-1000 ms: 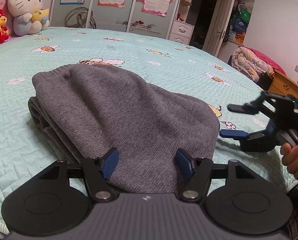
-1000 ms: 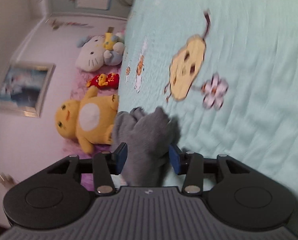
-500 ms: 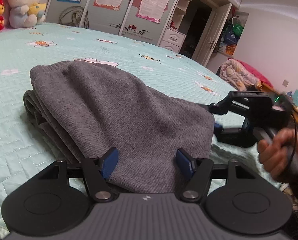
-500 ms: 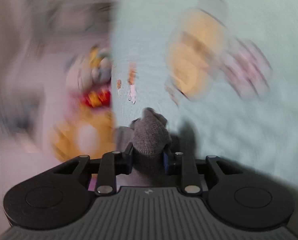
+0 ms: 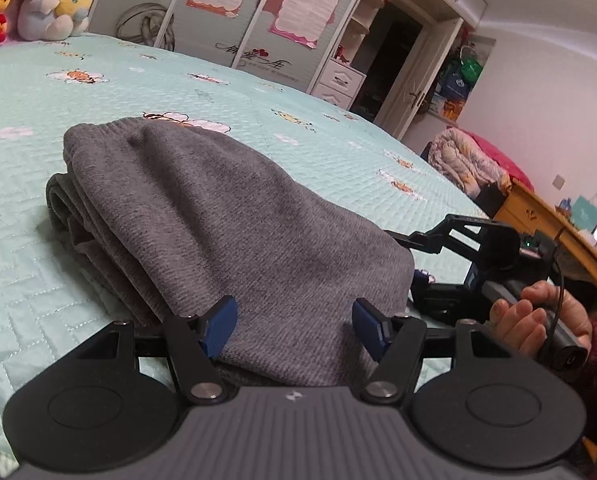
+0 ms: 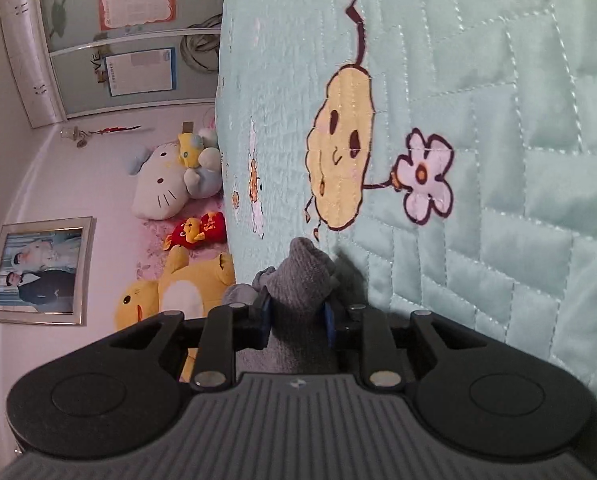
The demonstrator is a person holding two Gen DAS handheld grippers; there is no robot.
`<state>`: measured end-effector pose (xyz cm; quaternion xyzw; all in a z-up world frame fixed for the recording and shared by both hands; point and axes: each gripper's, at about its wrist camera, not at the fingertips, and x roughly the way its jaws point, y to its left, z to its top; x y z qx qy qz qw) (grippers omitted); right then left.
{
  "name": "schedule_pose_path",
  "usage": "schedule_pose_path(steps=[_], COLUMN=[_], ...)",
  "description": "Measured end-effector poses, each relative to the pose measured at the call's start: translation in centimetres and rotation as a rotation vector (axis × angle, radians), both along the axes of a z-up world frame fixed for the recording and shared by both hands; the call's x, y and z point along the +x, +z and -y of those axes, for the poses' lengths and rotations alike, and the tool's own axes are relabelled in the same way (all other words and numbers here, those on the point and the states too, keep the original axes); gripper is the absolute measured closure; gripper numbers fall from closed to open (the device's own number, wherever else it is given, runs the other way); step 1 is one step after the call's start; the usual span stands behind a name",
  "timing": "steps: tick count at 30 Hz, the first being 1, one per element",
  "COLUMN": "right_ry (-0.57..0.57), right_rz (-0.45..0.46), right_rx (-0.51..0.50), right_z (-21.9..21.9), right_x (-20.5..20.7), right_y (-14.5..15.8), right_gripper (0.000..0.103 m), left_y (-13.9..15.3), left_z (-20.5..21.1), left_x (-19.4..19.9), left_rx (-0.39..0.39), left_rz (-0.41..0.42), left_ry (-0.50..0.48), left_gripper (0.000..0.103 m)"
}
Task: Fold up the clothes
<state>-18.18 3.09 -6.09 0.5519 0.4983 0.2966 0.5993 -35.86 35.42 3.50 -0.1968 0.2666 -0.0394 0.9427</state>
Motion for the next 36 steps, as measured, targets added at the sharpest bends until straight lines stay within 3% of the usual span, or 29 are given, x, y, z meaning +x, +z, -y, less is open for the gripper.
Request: schedule_pose_path(steps=[5, 6, 9, 11, 12, 14, 16, 17, 18, 19, 20, 22, 26, 29, 30, 32, 36], right_ry=[-0.101, -0.117, -0.089, -0.048, -0.020, 0.071, 0.148, 0.146, 0.143, 0.141, 0.134, 0.134, 0.117, 0.095, 0.109, 0.163, 0.361], right_rz=[-0.089, -0.068, 0.220, 0.474, 0.572, 0.655, 0.618, 0.562, 0.506, 0.450, 0.407, 0.404, 0.339, 0.446, 0.500, 0.592, 0.697], right_rx=[0.110, 0.096, -0.134, -0.299, -0.330, -0.280, -0.188, -0.164, -0.139, -0.114, -0.082, -0.066, -0.035, -0.114, -0.135, -0.159, -0.154], right_z=[0.7, 0.7, 1.0, -0.2, -1.0, -3.0, -4.4, -4.2, -4.0, -3.9, -3.4, -2.9, -2.3, -2.6, -3.2, -5.0, -10.5], right_x=[-0.6, -0.6, -1.0, -2.0, -2.4, -2.7, -1.7, -1.2, -0.7, -0.2, 0.1, 0.1, 0.6, 0.3, 0.2, 0.4, 2.3], right_y=[-0.7, -0.3, 4.2, 8.0, 9.1, 9.7, 7.9, 5.9, 3.9, 1.9, 0.3, 0.4, 0.8, 3.9, 5.2, 7.8, 10.9], right_gripper=[0.067, 0.067, 0.067, 0.067, 0.067, 0.067, 0.070, 0.076, 0.103, 0.103, 0.103, 0.103, 0.103, 0.097, 0.097, 0.097, 0.096], left_y=[0.7, 0.9, 2.7, 4.2, 4.9, 5.2, 3.8, 2.7, 0.9, -0.3, -0.9, -1.7, -1.0, -0.1, 0.7, 2.3, 5.0], left_z=[-0.8, -1.0, -1.3, -1.6, -2.0, -3.1, -5.4, -6.6, -8.0, -9.1, -9.9, -11.0, -10.6, -10.2, -10.0, -9.2, -8.1], left_x=[-1.0, -1.3, -2.0, -1.7, -1.1, 0.5, 2.1, 3.0, 3.8, 3.9, 3.5, 3.0, 2.7, 2.1, 1.6, 0.7, 2.1], left_rx=[-0.051, -0.066, -0.068, -0.044, -0.039, -0.005, -0.017, -0.024, -0.057, -0.100, -0.130, -0.180, -0.192, -0.204, -0.197, -0.163, -0.094], left_rz=[-0.001, -0.002, 0.052, 0.107, 0.138, 0.167, 0.156, 0.112, 0.036, 0.000, -0.001, -0.001, 0.007, 0.019, 0.033, 0.086, 0.181], left_ry=[0.023, 0.029, 0.048, 0.064, 0.066, 0.098, 0.171, 0.212, 0.249, 0.271, 0.289, 0.314, 0.327, 0.353, 0.371, 0.386, 0.326], left_gripper=[0.038, 0.040, 0.040, 0.040, 0.040, 0.040, 0.040, 0.043, 0.056, 0.082, 0.099, 0.098, 0.098, 0.096, 0.093, 0.073, 0.056])
